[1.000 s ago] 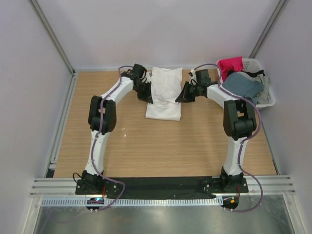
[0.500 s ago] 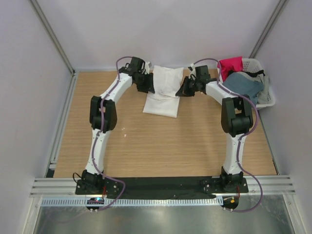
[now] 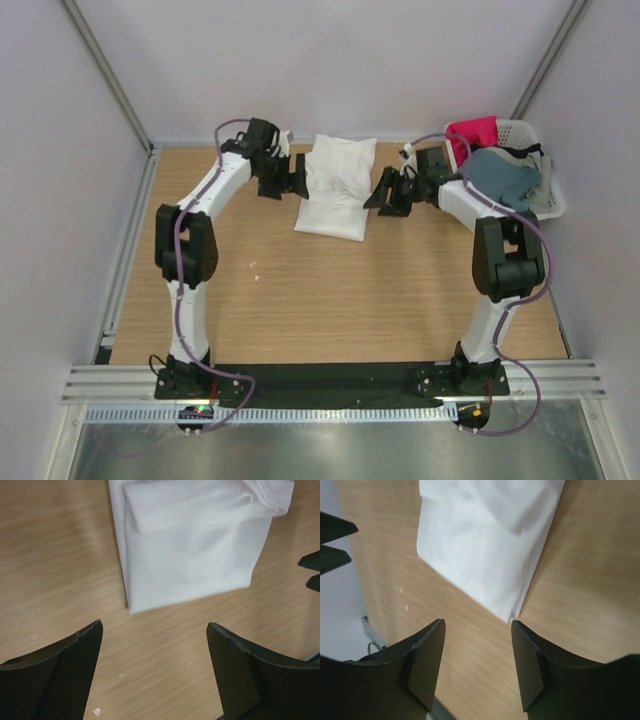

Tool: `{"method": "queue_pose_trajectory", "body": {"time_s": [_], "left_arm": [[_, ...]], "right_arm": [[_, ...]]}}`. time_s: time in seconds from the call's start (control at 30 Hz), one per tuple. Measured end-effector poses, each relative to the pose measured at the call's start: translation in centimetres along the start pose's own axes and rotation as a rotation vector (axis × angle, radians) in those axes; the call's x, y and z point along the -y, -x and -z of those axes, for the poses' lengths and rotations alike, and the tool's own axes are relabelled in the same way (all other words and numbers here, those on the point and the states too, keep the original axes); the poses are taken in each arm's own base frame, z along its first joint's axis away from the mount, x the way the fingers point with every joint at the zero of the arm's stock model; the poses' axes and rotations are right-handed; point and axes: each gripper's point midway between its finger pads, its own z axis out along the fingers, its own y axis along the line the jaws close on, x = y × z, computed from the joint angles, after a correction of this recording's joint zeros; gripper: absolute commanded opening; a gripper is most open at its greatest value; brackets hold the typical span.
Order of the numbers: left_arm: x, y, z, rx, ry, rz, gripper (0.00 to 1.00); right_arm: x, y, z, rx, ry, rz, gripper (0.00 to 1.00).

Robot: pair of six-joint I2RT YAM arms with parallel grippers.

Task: Fold and stack the t-shirts
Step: Fold the tshirt

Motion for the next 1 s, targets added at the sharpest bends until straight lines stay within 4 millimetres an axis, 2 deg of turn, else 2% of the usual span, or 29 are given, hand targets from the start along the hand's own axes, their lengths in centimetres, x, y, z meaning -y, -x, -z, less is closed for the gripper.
{"method": "queue_pose_trajectory", "body": {"time_s": [0.1, 0.2, 0.27, 0.33, 0.4, 0.6, 0.77, 0.87, 1.0], "left_arm": [[-0.2, -2.7, 1.2, -0.059, -0.054, 0.079, 0.84], [-0.9, -6.1, 0.1, -0.151, -0.107, 0.173, 0.84], [-1.4, -8.5, -1.1, -0.226, -0.130, 0.235, 0.84], [-1.5, -10.2, -2.3, -0.286, -0.147, 0.282, 0.84], [-1.1, -10.8, -3.2, -0.319, -0.182, 0.316, 0.85], [-0.4, -9.0, -4.2, -0.293, -0.236, 0.320, 0.83], [-0.1, -8.5, -4.6, -0.290, -0.261, 0.329, 0.80], [-0.1, -8.5, -4.8, -0.291, -0.266, 0.334, 0.72], [-0.1, -8.5, -5.4, -0.297, -0.275, 0.350, 0.51]], "right_arm": [[0.3, -4.8, 0.3, -0.090, 0.043, -0.122, 0.62], [1.7, -9.3, -0.3, -0.196, 0.032, -0.234, 0.62], [2.3, -10.7, -0.6, -0.234, 0.020, -0.280, 0.61], [2.3, -10.9, -1.1, -0.240, 0.025, -0.293, 0.61], [2.3, -10.5, -1.4, -0.232, 0.033, -0.292, 0.61], [1.9, -8.0, -2.7, -0.188, 0.063, -0.265, 0.60], [2.2, -7.4, -3.6, -0.179, 0.067, -0.264, 0.59], [2.2, -7.5, -3.8, -0.187, 0.072, -0.275, 0.57], [2.1, -7.5, -4.1, -0.190, 0.074, -0.268, 0.52]]}}
